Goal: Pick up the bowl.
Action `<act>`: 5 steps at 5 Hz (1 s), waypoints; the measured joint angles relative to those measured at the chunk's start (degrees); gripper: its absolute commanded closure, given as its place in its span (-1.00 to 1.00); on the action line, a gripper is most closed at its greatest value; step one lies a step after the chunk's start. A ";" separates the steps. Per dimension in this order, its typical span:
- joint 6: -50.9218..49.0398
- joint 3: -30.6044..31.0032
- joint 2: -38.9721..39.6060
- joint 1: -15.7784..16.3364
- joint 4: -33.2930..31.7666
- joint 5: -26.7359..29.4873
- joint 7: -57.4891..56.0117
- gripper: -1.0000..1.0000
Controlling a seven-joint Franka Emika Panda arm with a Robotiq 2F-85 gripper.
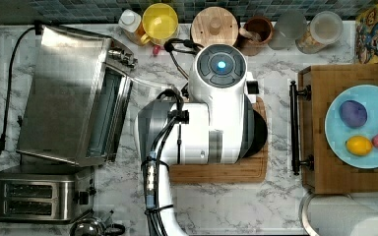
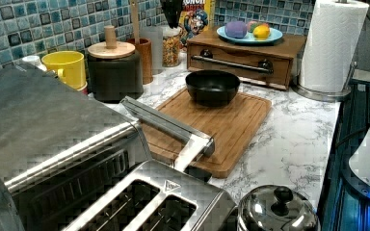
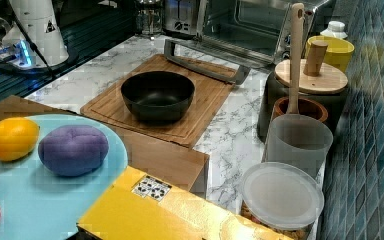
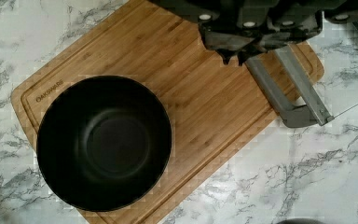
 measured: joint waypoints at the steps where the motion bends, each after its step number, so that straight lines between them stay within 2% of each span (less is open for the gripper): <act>1: 0.42 0.24 0.05 -0.04 -0.34 0.04 0.00 1.00; 4: 2.95 -0.04 0.43 0.03 -2.07 0.15 -0.02 1.00; 5: 8.60 -0.09 -1.08 -0.56 -6.21 -3.28 -0.89 1.00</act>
